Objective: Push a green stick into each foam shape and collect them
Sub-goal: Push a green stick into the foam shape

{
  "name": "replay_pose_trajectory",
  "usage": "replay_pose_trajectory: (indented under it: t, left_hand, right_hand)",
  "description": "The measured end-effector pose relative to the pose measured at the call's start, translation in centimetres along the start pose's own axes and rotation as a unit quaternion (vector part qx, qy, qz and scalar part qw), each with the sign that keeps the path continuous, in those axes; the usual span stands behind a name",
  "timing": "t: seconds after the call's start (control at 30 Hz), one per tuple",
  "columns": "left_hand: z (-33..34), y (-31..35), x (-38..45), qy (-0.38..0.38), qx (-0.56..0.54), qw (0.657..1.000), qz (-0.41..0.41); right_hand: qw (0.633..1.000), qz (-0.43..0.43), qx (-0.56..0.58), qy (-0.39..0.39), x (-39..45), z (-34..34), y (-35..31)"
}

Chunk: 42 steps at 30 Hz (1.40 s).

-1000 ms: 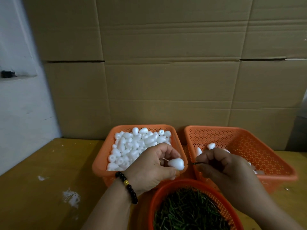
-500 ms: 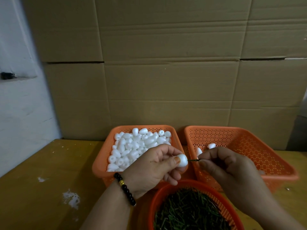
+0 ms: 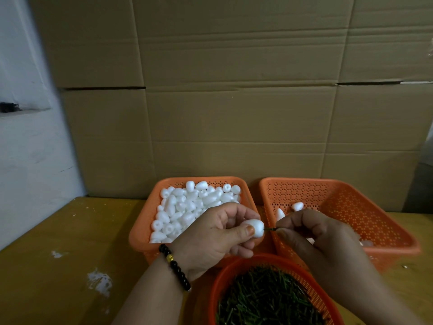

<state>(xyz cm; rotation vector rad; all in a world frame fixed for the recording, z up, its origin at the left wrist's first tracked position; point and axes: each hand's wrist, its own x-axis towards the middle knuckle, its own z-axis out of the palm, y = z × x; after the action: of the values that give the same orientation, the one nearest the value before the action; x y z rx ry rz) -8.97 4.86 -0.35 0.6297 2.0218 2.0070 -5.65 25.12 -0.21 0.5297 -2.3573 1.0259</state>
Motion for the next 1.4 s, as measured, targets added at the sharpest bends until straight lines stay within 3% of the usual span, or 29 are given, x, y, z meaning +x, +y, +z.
replay_pose_trajectory:
  t: [0.3,0.63,1.4]
  left_hand:
    - [-0.2,0.2,0.1,0.036,-0.078,0.996,0.002]
    - [0.3,0.0,0.3,0.081,0.015,0.996,0.043]
    - [1.1,-0.1,0.4,0.127,0.083,0.986,0.068]
  right_hand:
    - [1.0,0.008,0.003,0.008,0.0,0.0,0.0]
    - [1.0,0.006,0.0,0.007,-0.1,0.1,-0.1]
    - [0.999,0.028,-0.006,0.014,-0.1,0.1,-0.1]
